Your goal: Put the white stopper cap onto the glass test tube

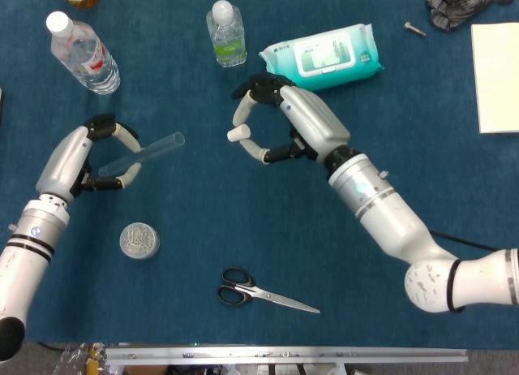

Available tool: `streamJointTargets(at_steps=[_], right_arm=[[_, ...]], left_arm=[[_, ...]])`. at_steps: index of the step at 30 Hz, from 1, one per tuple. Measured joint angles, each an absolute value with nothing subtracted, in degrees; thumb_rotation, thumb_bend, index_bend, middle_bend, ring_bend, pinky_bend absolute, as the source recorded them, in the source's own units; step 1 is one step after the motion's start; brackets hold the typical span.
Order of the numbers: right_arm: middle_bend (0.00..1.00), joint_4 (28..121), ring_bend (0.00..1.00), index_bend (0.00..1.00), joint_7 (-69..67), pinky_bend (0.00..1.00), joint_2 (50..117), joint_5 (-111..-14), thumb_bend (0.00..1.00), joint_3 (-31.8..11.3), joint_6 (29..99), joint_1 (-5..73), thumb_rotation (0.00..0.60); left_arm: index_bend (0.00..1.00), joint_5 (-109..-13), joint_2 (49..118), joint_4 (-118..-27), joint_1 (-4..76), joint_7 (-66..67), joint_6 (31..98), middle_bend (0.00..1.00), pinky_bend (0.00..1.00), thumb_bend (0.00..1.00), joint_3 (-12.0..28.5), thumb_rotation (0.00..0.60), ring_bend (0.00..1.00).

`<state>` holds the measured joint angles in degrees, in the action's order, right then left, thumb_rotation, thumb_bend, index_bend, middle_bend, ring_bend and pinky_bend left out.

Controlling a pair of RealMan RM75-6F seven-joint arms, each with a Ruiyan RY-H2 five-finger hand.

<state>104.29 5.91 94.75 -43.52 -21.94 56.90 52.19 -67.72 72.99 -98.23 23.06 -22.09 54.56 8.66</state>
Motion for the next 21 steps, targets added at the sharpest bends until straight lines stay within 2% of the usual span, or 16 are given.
streamJointTargets(at_steps=[21], right_arm=[[0.3, 104.51, 0.12, 0.57, 12.9, 0.09, 93.62, -26.61, 0.29, -25.7, 54.42, 61.08, 0.6]], left_arm=[[0.64, -66.91, 74.08, -99.01, 24.26, -19.87, 54.19, 0.32, 0.14, 0.33, 8.81, 0.6, 0.1]])
